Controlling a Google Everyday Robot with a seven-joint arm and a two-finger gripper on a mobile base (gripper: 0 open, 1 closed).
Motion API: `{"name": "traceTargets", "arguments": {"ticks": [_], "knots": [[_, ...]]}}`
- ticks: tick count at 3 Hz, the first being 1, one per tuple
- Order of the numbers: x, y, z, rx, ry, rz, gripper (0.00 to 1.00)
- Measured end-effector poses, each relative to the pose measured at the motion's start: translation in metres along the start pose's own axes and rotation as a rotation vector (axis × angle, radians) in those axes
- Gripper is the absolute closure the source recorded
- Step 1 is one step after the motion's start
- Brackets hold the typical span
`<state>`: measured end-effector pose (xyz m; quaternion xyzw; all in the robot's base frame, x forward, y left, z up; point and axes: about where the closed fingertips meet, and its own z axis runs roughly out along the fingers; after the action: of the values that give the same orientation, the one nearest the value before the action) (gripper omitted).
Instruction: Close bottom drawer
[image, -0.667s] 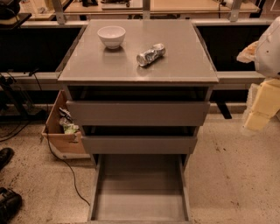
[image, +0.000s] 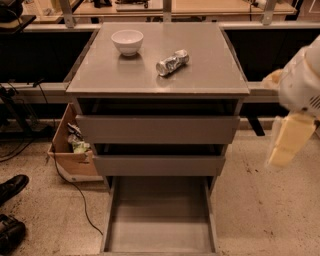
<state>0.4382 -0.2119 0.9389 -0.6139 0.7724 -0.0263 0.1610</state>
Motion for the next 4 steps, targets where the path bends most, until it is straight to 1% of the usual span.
{"name": "traceTargets", "arguments": {"ticks": [1,2,3,4], "knots": [[0.008,0.025,0.083,-0.066,-0.057,-0.052,0.0],[0.016,0.066,0.19,-0.169,-0.109,-0.091,0.0],[0.022,0.11,0.26,-0.266,-0.122,-0.105,0.0],[0.022,0.11,0.26,-0.266,-0.122,-0.105,0.0]]}}
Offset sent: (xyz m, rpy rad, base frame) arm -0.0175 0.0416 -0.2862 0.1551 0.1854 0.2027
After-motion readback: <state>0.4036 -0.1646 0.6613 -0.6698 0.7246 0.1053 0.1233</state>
